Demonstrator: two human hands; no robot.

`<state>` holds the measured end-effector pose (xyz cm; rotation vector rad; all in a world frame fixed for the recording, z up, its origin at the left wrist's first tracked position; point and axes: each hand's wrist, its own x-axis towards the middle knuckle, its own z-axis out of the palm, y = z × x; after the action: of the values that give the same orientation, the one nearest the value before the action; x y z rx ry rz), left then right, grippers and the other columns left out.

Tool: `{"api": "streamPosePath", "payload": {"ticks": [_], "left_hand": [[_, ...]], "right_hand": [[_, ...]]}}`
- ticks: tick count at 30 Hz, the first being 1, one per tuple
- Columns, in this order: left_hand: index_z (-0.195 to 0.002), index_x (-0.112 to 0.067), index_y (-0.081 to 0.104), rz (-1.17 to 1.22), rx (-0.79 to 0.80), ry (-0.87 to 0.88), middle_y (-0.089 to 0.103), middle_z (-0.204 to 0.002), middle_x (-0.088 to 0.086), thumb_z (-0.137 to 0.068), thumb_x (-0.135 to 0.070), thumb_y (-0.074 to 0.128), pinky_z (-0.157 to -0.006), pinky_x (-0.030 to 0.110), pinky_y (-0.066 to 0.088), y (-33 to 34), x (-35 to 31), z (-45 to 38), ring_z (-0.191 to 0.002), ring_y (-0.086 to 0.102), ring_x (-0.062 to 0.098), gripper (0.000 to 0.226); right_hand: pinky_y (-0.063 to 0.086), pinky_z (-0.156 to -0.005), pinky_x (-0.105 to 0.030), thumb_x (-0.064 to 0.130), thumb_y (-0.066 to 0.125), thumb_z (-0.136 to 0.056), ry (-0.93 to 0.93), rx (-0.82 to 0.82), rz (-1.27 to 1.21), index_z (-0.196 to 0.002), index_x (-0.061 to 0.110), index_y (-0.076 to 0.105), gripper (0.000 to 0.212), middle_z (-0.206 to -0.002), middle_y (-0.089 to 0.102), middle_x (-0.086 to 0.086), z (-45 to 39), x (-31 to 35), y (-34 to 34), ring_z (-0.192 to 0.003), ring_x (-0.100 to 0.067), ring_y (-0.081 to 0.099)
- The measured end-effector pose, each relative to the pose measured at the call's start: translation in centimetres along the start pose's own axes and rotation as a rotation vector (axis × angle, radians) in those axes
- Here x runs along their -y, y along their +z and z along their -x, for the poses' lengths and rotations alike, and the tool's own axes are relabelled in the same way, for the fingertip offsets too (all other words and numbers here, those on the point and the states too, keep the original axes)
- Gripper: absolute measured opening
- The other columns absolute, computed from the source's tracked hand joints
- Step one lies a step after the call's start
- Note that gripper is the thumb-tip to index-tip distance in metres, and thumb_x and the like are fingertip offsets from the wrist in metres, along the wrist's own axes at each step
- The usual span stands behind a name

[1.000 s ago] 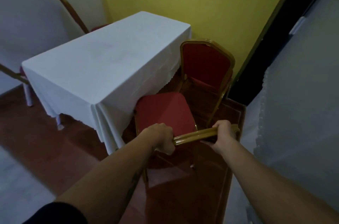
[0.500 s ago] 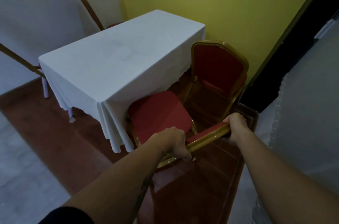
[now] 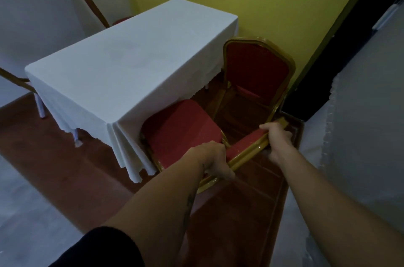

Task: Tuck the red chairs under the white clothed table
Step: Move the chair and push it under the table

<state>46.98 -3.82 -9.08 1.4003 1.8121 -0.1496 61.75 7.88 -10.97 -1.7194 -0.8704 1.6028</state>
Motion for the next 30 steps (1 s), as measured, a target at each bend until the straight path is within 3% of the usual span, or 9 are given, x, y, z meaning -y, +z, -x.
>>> {"api": "streamPosePath", "payload": {"ticks": [3,7,10,12,16,18,23,30], "left_hand": [[-0.097,-0.014,0.063,-0.003,0.014,0.016,0.065,-0.086,0.003,-0.08,-0.05,0.076,-0.082,0.042,0.064,-0.1,-0.2,0.0,-0.081,0.071,0.024,0.042],[-0.103,-0.015,0.065,-0.037,-0.058,0.027,0.065,-0.093,0.004,-0.082,-0.054,0.071,-0.082,0.039,0.061,0.6,0.1,0.2,-0.087,0.067,0.024,0.045],[-0.109,-0.014,0.065,-0.036,-0.178,0.056,0.06,-0.092,0.002,-0.084,-0.055,0.066,-0.08,0.038,0.057,1.2,0.0,-0.4,-0.089,0.064,0.025,0.048],[-0.114,-0.019,0.064,-0.019,-0.251,0.09,0.062,-0.097,0.003,-0.083,-0.055,0.064,-0.084,0.042,0.058,1.9,0.1,-1.6,-0.092,0.066,0.027,0.047],[-0.125,-0.023,0.056,0.056,-0.262,0.145,0.063,-0.109,0.004,-0.079,-0.048,0.067,-0.081,0.043,0.059,2.1,1.0,-4.1,-0.092,0.065,0.027,0.054],[-0.115,-0.02,0.06,0.041,-0.224,0.164,0.063,-0.105,0.004,-0.076,-0.046,0.072,-0.074,0.038,0.058,0.2,1.4,-5.2,-0.088,0.064,0.024,0.049],[-0.086,-0.019,0.054,-0.02,-0.151,0.196,0.055,-0.082,-0.001,-0.078,-0.046,0.077,-0.061,0.032,0.048,-3.9,1.9,-6.8,-0.074,0.057,0.02,0.036],[-0.095,-0.018,0.06,-0.027,-0.217,0.181,0.062,-0.097,0.005,-0.075,-0.048,0.073,-0.071,0.037,0.058,-6.0,3.4,-9.5,-0.088,0.065,0.027,0.039]], "right_hand": [[0.06,-0.07,-0.047,0.007,0.072,-0.08,-0.045,0.054,-0.022,-0.133,0.007,0.044,0.06,-0.111,0.064,-0.018,2.9,-2.6,0.6,-0.088,-0.033,0.069],[0.051,-0.051,-0.031,0.002,0.066,-0.082,-0.117,0.034,0.024,-0.135,0.011,0.045,0.057,-0.096,0.065,-0.011,4.4,-4.1,1.7,-0.073,-0.025,0.067],[0.055,-0.048,-0.033,0.002,0.063,-0.072,-0.128,0.06,0.067,-0.137,0.004,0.05,0.066,-0.092,0.064,-0.014,2.8,-2.5,2.1,-0.072,-0.028,0.068],[0.058,-0.052,-0.036,0.001,0.062,-0.071,-0.124,0.092,0.12,-0.134,0.002,0.052,0.063,-0.092,0.063,-0.015,1.2,-1.1,2.1,-0.075,-0.029,0.068],[0.061,-0.071,-0.049,0.0,0.061,-0.079,-0.106,0.157,0.193,-0.111,0.01,0.055,0.034,-0.087,0.059,-0.012,-1.6,1.1,2.1,-0.082,-0.03,0.066],[0.06,-0.08,-0.051,0.002,0.062,-0.078,-0.106,0.158,0.219,-0.108,0.014,0.053,0.033,-0.089,0.059,-0.01,-2.8,1.6,2.7,-0.085,-0.03,0.065],[0.057,-0.074,-0.046,0.0,0.061,-0.082,-0.074,0.192,0.193,-0.127,0.015,0.049,0.05,-0.094,0.059,-0.01,-5.1,3.3,5.1,-0.087,-0.03,0.064],[0.058,-0.073,-0.048,0.001,0.061,-0.081,-0.046,0.234,0.209,-0.143,0.011,0.043,0.066,-0.107,0.06,-0.015,-8.1,5.4,8.3,-0.094,-0.033,0.065]]}}
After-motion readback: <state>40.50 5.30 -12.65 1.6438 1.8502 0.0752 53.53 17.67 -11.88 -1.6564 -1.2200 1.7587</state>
